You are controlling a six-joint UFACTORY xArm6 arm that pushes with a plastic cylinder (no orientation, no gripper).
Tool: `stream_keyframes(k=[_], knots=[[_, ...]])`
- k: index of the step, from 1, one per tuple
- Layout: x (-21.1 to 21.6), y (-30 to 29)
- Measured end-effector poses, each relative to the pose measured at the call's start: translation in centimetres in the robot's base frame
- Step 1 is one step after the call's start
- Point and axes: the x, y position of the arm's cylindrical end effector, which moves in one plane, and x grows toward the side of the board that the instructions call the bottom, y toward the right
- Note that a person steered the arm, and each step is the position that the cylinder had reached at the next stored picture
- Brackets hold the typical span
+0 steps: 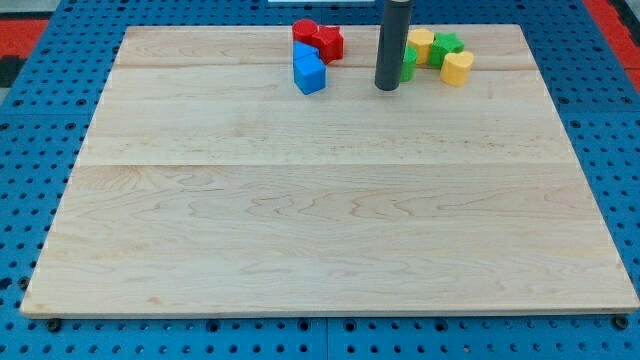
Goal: Move the red circle towards the top left corner
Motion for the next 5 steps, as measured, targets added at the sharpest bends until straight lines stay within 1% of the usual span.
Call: stream_keyframes(k=[1, 2, 3, 4, 5], knots=[[-3.3, -0.2], [-4.9, -1.5], [-6.7, 0.5], [-9.8, -0.7], [-10.6, -5.6]])
